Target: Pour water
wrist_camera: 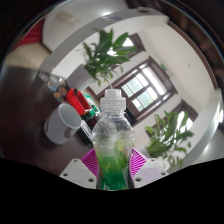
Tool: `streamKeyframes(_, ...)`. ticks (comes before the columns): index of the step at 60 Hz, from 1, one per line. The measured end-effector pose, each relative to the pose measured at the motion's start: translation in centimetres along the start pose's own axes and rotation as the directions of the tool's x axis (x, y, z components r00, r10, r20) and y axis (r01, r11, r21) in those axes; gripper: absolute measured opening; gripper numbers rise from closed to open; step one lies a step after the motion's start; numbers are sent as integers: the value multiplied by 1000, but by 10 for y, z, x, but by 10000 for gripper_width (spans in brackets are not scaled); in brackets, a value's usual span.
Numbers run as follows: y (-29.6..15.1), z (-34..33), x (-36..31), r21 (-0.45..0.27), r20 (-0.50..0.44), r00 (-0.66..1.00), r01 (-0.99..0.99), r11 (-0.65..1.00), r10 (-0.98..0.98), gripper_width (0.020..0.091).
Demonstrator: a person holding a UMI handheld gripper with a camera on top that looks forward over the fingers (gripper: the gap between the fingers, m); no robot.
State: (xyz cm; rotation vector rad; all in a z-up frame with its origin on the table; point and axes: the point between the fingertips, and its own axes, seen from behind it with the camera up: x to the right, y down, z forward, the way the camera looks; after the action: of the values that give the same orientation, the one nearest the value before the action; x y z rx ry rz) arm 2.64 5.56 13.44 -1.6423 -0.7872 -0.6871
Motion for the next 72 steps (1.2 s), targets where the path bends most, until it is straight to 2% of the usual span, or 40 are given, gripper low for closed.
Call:
streamKeyframes(8, 0, 30, 15, 0, -24, 924, 381, 925, -381, 357)
streamKeyframes(24, -28, 57, 34, -29, -98, 595, 800, 599, -798, 356)
streamKeyframes(37, -46, 73, 34, -50, -166, 294, 951, 306, -941, 359)
streamKeyframes(48, -44, 76, 29, -44, -165, 309, 946, 320, -936, 360)
streamKeyframes(53, -45, 72, 28, -17, -167, 404, 911, 412, -899, 363)
streamKeyframes(58, -43, 68, 34, 29, -130, 629, 775, 631, -766, 355)
streamKeyframes(65, -36, 60, 37, 68, 3, 933, 359, 931, -360, 359)
streamKeyframes(68, -42, 58, 44, 74, 54, 988, 144, 987, -148, 360)
streamKeyframes(71, -45, 53, 35, 76, 62, 995, -80, 994, 75, 358)
streamKeyframes(72, -41, 57, 46, 88, 103, 985, -147, 985, 138, 359)
